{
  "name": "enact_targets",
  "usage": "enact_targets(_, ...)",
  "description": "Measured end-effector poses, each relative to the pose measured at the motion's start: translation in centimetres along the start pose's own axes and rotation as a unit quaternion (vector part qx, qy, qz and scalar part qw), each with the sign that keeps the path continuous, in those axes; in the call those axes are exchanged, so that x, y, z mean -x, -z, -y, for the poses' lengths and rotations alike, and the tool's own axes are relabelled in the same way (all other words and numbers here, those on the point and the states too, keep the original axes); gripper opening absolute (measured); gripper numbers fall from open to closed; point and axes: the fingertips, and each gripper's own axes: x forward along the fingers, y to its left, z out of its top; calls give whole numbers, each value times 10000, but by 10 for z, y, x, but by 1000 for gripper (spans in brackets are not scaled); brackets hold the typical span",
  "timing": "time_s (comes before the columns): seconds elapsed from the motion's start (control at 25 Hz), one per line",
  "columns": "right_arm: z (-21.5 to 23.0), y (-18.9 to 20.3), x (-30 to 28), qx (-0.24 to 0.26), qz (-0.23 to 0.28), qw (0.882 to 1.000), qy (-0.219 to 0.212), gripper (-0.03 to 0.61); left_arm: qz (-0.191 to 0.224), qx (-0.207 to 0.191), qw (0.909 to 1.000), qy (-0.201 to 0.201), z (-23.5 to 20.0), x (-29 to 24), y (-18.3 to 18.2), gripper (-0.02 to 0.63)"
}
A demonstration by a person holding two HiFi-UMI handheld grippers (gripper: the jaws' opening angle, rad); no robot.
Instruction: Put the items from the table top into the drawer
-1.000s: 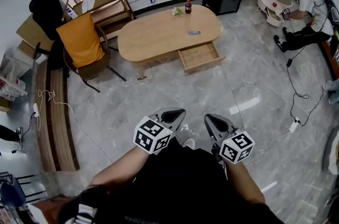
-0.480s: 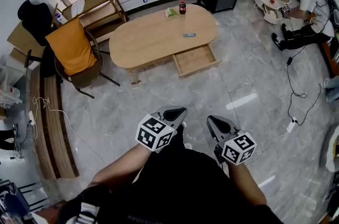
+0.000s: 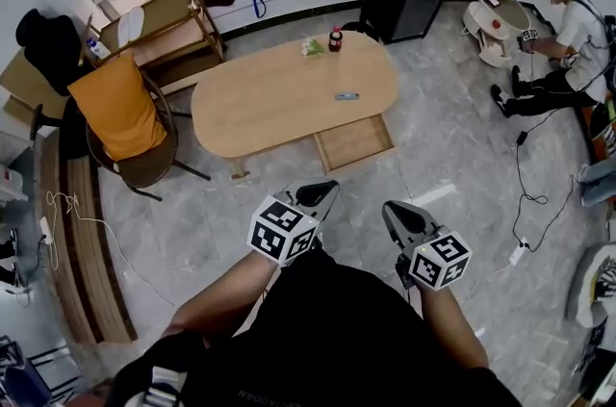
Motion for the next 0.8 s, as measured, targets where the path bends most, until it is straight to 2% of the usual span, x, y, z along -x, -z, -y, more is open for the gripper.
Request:
enact_targets(0.4,13,-38,-74,137,-223,9997,-37,5,-11,182,9998,-41,-76,-7,-18,2)
enact_targets(0.8,59,-62,-116,187,-326,9991,-216,5,-62,460,9981,-403,-117,-26,-20,2)
